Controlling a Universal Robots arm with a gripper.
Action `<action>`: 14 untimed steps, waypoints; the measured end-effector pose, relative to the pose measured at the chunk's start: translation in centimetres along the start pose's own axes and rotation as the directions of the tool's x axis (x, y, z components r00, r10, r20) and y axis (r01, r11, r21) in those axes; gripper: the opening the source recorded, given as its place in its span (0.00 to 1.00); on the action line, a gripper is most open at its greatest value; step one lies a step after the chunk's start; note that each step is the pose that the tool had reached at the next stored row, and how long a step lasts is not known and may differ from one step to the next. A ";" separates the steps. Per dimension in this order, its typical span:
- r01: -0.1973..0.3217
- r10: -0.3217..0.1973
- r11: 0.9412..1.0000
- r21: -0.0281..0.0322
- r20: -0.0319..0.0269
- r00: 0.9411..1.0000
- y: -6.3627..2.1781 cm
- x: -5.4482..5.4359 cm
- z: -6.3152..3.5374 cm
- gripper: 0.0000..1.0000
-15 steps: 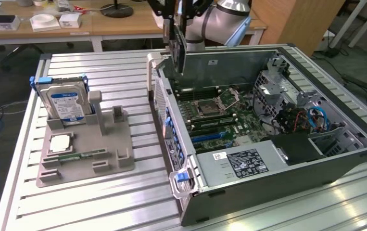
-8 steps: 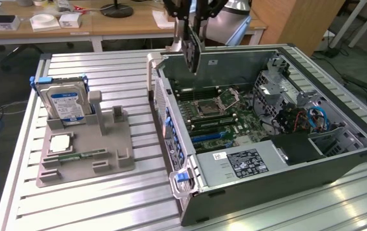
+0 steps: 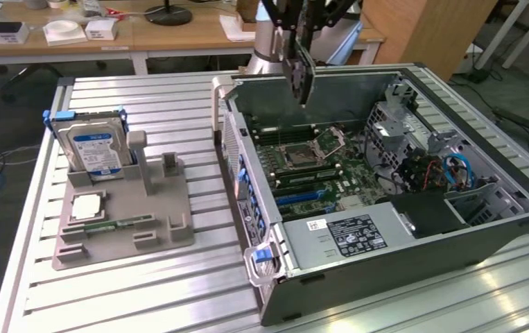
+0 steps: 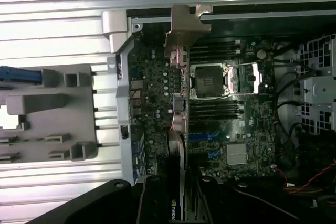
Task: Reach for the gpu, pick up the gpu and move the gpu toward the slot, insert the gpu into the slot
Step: 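Pick up the gpu and move the gpu toward the slot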
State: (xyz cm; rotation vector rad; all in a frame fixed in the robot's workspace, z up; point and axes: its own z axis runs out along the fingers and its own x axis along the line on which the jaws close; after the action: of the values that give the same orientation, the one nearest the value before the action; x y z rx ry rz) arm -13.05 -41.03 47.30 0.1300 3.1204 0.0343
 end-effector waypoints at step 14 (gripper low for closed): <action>0.000 0.000 1.000 0.000 0.000 1.000 0.50 -6.3 0.31 0.26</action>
State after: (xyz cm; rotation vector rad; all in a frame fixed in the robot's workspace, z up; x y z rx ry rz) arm -6.68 -41.05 47.12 0.1298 3.1203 0.0343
